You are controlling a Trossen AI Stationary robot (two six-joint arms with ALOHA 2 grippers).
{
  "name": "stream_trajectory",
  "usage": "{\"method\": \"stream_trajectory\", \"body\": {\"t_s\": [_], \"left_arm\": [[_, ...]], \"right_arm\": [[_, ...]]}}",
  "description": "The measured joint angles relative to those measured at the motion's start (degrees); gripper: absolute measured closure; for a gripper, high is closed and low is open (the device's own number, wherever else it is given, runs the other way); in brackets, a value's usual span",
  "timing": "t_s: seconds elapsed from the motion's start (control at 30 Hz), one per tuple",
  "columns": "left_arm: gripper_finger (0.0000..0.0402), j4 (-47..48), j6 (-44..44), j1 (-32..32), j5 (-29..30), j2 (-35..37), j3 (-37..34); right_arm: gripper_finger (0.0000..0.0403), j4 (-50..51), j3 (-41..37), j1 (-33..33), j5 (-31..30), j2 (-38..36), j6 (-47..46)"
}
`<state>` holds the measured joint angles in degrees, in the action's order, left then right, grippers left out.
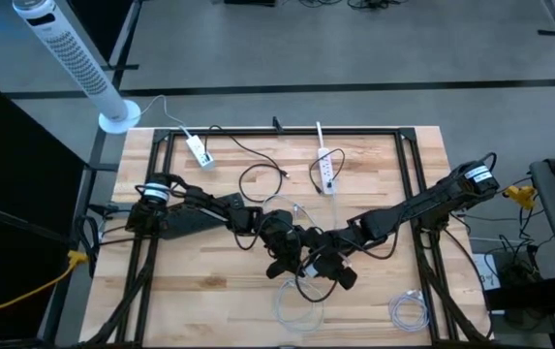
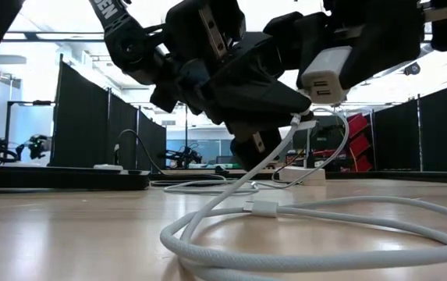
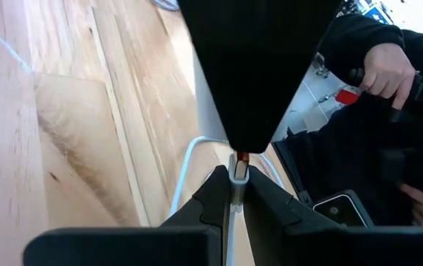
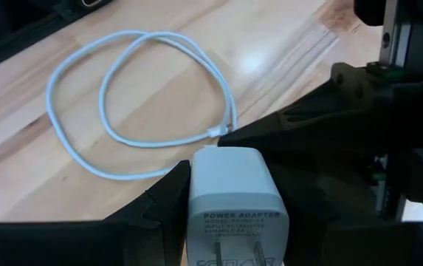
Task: Insert USB
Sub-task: Insert the left white USB cable into the white charger adapter
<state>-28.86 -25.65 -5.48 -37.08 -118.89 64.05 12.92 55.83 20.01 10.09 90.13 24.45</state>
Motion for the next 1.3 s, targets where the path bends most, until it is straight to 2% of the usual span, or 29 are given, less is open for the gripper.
{"method": "stream_trajectory", "body": {"t_s": [0.1,0.37,0.53,0.77,1.3], "left_arm": [[0.0384,0.6,0.0,0.0,0.0,0.0,0.0],[0.0384,0.4,-0.3,-0.1,0.8,0.0,0.0],[0.0384,0.2,0.2,-0.1,1.0,0.1,0.0],[0.0384,-0.8,0.7,-0.2,2.7,0.2,0.0],[0.0384,-1.8,0.5,-0.1,3.5,0.7,-0.1]], "right_arm": [[0.0262,0.1,0.0,0.0,-0.4,0.0,-0.1],[0.0262,0.6,1.8,0.3,-10.4,-0.1,0.1],[0.0262,3.4,3.8,0.4,-11.9,-0.4,-2.7],[0.0262,4.5,3.9,0.6,-24.4,-0.4,-9.0],[0.0262,4.4,2.9,2.7,-25.1,-0.4,-11.1]]}}
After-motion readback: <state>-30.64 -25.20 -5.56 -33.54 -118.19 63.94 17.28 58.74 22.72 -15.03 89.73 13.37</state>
